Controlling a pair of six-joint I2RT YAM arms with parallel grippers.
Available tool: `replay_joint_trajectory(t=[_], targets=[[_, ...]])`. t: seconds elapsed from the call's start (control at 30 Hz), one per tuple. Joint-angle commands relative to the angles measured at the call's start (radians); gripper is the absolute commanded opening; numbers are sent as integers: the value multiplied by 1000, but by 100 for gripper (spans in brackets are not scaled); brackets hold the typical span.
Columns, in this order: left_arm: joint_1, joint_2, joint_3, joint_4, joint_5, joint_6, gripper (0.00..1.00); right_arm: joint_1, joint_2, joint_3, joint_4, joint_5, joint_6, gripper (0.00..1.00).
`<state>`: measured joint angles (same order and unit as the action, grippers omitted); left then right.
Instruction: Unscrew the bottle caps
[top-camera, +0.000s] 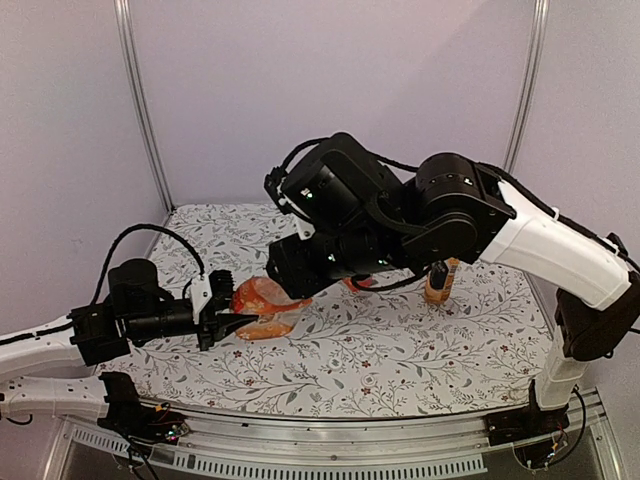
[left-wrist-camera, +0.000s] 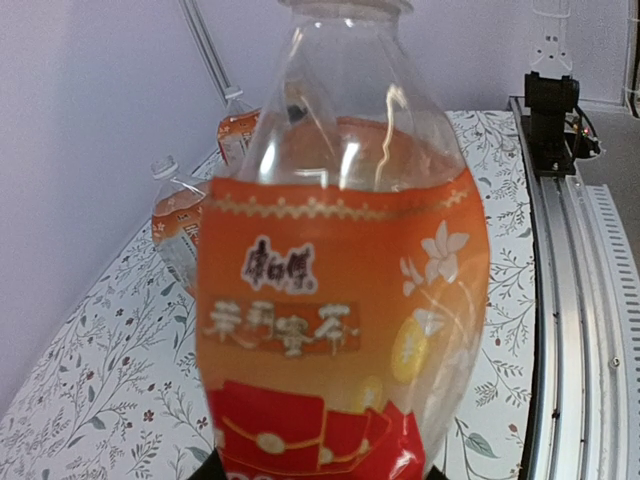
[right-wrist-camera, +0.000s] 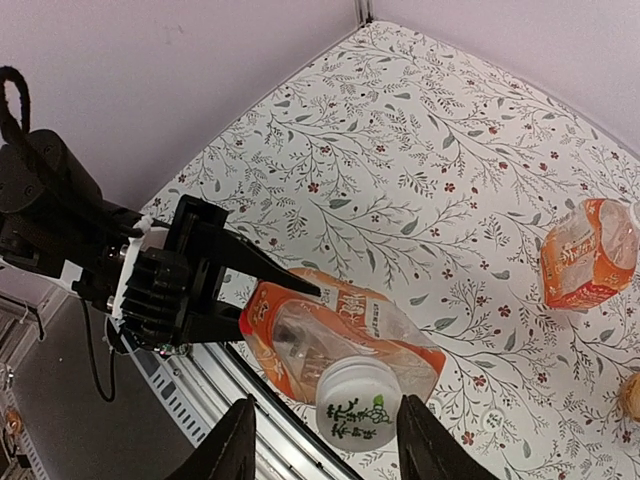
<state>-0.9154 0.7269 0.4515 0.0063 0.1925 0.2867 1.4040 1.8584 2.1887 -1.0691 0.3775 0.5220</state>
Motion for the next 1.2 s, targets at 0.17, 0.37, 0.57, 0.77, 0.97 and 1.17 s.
replay_joint_trajectory(t=[0.17, 0.37, 0.57, 0.77, 0.97, 1.17], targets=[[2, 6, 0, 21, -3, -4, 7, -11, 37, 16, -56, 36, -10, 47], [1, 3, -2, 18, -1, -3, 7, -27, 51, 11, -80, 60, -16, 48], [1, 2, -2, 19, 4, -1, 7, -40, 54, 11, -71, 40, -25, 44], [1, 0, -4, 17, 8, 3, 7, -42, 55, 7, 2, -148, -92, 22], [1, -12, 0, -3, 70, 37, 6, -19, 62, 8, -119, -337, -414, 0], [1, -21, 18, -153, 283, 185, 4, 68, 9, -16, -236, -232, -868, 0]])
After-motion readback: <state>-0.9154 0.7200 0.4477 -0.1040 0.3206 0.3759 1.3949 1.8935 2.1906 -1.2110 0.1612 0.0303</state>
